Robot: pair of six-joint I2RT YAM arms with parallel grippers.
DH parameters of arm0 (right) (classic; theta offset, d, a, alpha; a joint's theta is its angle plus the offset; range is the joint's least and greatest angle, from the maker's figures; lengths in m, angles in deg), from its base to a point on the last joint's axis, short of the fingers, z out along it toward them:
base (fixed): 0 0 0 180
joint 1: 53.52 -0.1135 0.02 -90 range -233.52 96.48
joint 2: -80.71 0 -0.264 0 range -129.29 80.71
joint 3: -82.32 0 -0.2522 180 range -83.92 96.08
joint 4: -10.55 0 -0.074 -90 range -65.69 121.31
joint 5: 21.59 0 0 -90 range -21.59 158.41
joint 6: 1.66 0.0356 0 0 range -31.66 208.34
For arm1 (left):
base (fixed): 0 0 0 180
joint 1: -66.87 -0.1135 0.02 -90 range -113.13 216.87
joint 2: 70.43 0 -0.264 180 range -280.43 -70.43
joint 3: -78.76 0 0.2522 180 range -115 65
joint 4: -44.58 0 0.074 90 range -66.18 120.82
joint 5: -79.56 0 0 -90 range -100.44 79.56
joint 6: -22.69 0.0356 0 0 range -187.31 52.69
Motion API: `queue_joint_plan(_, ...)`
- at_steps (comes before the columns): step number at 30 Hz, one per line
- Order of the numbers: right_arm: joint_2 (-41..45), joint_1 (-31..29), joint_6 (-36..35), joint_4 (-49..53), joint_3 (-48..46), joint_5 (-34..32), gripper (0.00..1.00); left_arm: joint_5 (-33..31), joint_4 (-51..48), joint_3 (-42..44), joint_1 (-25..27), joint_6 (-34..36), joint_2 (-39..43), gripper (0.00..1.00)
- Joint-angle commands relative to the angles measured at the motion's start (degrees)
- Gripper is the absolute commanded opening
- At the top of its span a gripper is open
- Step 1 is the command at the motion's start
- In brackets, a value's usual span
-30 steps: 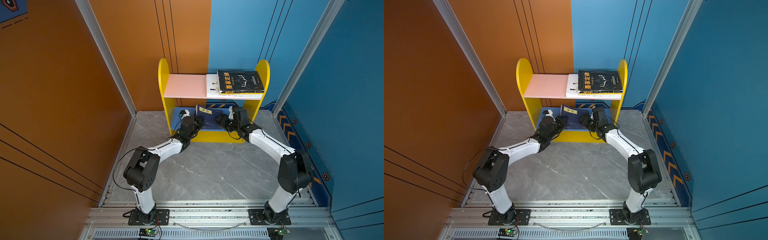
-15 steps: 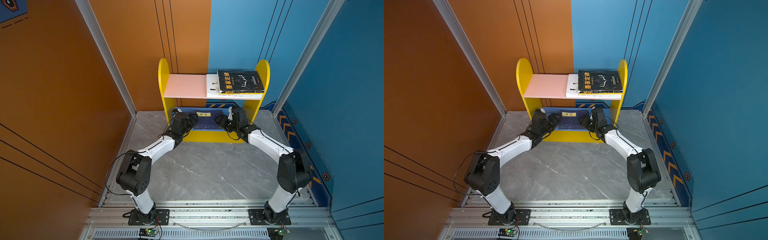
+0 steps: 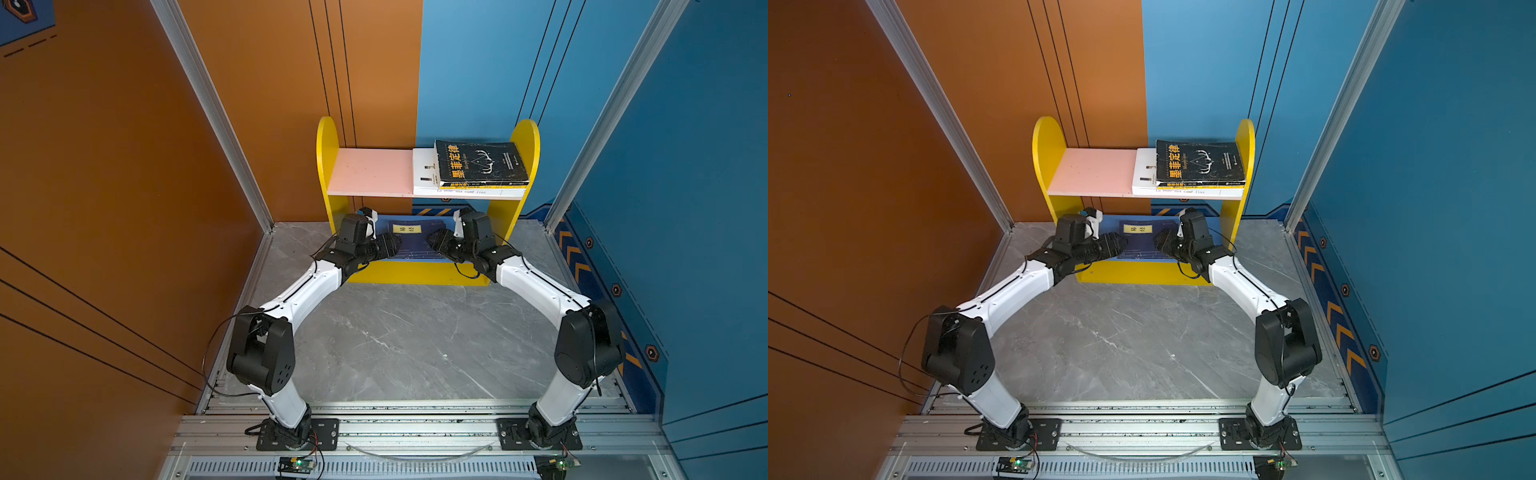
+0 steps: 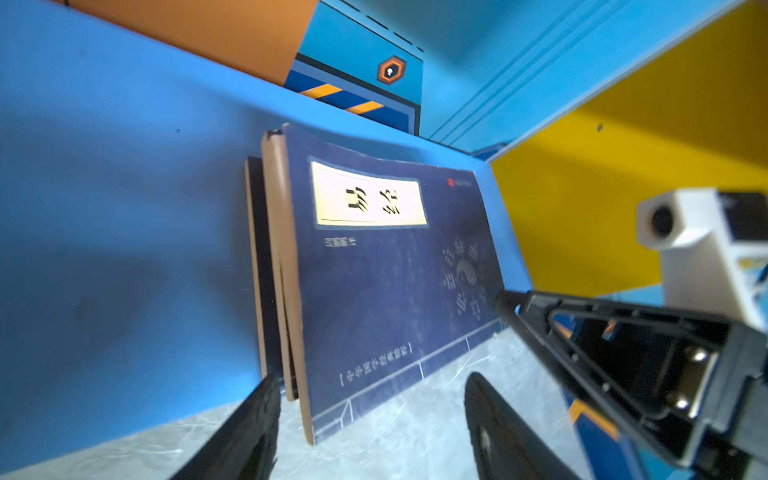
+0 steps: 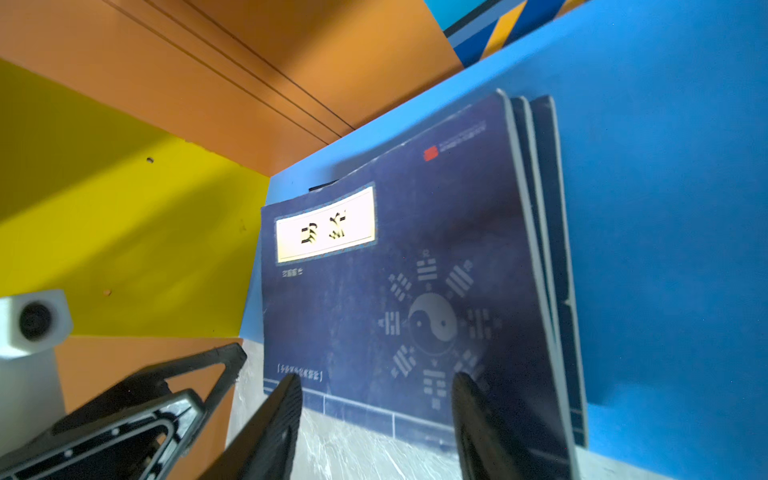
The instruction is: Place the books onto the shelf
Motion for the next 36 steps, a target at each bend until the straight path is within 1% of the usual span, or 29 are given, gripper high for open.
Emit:
queue_joint_plan(1,4.46,-0.23,-5.53,5.15,1.94,-1.59,0.62,0.55,-10.08,-2.44,0.51,12.61,0.85,0.71)
queue_joint_plan(4,6.58,0.08,-6.71,7.74,0.64,-3.69,0.63,-0.42,-13.49,-4.34,1.48,16.58,-0.33,0.71)
queue_joint_plan(8,10.32,0.48,-6.57,9.57,-2.66,-4.87,0.63,-4.69,-17.74,-7.09,3.38,21.96,-2.20,0.72)
queue_joint_plan(14,16.89,0.57,-5.31,11.86,-8.81,-8.17,0.64,-9.20,-18.22,-8.69,5.19,25.98,-4.89,0.75)
queue_joint_plan(19,22.84,0.57,-3.60,12.77,-13.45,-11.29,0.65,-14.09,-18.57,-10.04,5.51,26.38,-6.68,0.76)
queue_joint_plan(26,29.19,0.83,-2.47,14.65,-17.60,-14.78,0.65,-16.21,-18.51,-10.65,5.68,27.47,-7.25,0.75)
queue_joint_plan(36,32.18,0.92,-1.11,16.07,-19.67,-16.57,0.65,-17.72,-18.51,-13.44,5.47,24.93,-10.52,0.63)
